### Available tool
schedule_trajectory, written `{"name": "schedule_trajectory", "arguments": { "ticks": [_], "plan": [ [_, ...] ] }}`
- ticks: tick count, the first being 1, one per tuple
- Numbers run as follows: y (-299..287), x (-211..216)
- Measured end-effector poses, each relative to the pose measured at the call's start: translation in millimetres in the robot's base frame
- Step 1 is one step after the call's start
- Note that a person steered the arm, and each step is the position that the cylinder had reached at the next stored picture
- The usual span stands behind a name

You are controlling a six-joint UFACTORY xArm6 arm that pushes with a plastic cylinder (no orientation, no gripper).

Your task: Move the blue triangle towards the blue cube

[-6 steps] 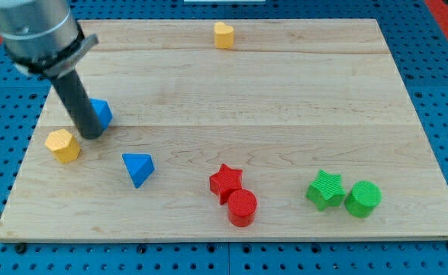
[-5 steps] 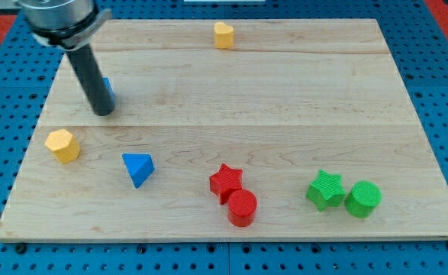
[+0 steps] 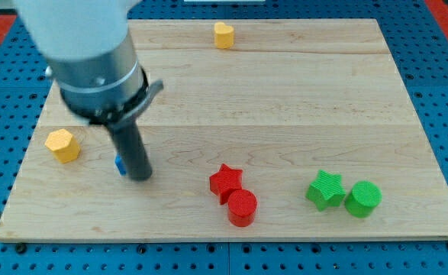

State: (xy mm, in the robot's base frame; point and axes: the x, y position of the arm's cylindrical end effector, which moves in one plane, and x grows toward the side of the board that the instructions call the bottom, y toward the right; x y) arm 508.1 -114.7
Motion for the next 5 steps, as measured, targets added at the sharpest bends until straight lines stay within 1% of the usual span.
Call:
{"name": "schedule_trajectory", "arguments": {
  "ticks": [1,2,3,4,5],
  "plan": [
    [8,-84],
    [66,-106],
    [120,-47],
    [63,-31],
    [34,-11]
  ]
}}
